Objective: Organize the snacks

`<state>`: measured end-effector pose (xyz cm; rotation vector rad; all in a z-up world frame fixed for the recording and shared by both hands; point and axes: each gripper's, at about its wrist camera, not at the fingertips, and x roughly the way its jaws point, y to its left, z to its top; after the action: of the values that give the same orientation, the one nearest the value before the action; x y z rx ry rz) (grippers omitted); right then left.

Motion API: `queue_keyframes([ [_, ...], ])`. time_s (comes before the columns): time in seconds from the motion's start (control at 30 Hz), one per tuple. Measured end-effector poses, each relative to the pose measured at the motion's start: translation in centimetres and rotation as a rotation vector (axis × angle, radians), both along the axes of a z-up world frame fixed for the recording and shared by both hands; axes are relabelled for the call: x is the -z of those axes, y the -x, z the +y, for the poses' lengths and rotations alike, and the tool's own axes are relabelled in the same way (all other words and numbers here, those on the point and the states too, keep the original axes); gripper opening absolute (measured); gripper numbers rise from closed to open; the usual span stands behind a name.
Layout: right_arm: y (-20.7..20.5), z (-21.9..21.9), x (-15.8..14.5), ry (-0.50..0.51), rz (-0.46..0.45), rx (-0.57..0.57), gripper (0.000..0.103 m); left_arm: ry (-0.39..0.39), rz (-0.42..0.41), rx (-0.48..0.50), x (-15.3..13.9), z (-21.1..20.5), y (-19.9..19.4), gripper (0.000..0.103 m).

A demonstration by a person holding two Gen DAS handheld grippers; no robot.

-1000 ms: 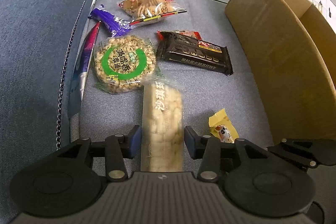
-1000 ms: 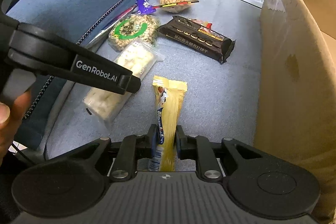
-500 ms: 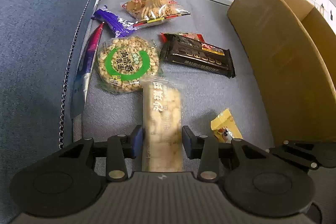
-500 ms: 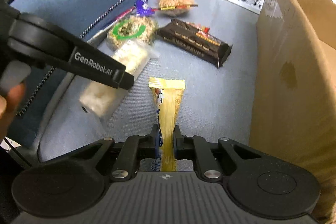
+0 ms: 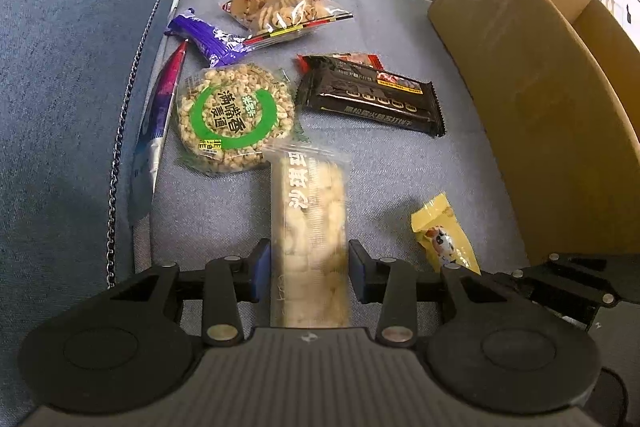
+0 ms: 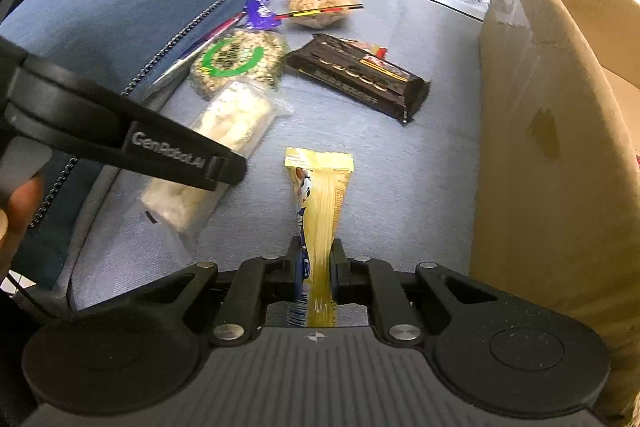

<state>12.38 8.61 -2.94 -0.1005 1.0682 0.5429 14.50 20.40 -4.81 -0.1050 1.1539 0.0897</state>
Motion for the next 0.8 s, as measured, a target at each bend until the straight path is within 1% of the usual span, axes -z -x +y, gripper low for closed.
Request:
queue_keyframes([
  [0.13,-0.2,-0.3,-0.1,0.011,0.010,0.012,0.013,0.008,-0.021,-0.001,-0.4,-0.3,-0.1,0.044],
  [0.2,-0.3,-0.7,-0.2,-0.009,0.018,0.023,0.013,0.009,-0.040,0.005,-0.8,-0.6,-0.1,0.043],
  [0.23,-0.3,-0.8,-0.3,-0.021,0.021,0.026,0.013,0.009,-0.050,0.007,-1.0,-0.8,-0.2,0.042],
  [0.4,0.1,-1.2,-1.3,-0.060,-0.009,0.010,0.013,0.014,-0.130,0.006,-2.3,-1.5,-0.1,0.041],
  [0.53,0.6,-1.8,-2.3,-0.103,-0.050,-0.003,0.013,0.013,-0.178,-0.001,-3.2,-1.7,0.1,0.041],
  [0.63,0.9,-2.1,-3.4,-0.127,-0.097,-0.011,0.012,0.014,-0.217,-0.011,-4.0,-1.7,0.5,0.041],
  [0.8,1.1,-3.2,-5.1,-0.171,-0.161,0.004,0.012,0.018,-0.309,-0.054,-5.4,-1.6,1.5,0.041],
])
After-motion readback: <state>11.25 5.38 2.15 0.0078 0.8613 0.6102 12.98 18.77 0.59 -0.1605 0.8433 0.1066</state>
